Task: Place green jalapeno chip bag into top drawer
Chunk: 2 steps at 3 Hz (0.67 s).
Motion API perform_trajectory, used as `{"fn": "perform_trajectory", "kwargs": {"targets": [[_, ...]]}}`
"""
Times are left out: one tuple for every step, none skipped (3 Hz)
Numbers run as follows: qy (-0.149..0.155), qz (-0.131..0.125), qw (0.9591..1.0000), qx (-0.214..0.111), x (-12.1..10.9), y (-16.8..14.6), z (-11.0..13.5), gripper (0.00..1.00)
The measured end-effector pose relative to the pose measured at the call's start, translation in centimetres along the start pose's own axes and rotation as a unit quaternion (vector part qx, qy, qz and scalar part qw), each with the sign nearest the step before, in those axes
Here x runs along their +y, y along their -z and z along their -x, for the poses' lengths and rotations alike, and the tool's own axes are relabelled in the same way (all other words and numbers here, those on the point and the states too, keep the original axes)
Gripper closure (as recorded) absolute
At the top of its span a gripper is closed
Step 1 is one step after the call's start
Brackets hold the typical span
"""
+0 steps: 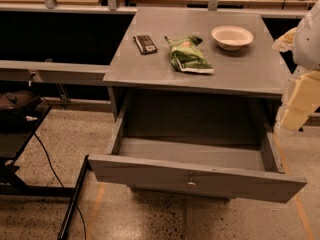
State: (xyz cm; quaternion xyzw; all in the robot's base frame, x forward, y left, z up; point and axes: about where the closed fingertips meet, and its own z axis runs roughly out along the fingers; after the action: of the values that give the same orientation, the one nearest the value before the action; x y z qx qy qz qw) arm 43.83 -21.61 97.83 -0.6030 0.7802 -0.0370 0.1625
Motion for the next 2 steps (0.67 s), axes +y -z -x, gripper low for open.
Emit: {"fn": "perform_trajectory", "kwargs": {"targets": [[0.0,0.0,1.0,0.0,0.0,0.0,0.0,0.0],[0.004,-0.017,0.9995,-0.028,-3.5,-1.5,0.6,0.0]]}}
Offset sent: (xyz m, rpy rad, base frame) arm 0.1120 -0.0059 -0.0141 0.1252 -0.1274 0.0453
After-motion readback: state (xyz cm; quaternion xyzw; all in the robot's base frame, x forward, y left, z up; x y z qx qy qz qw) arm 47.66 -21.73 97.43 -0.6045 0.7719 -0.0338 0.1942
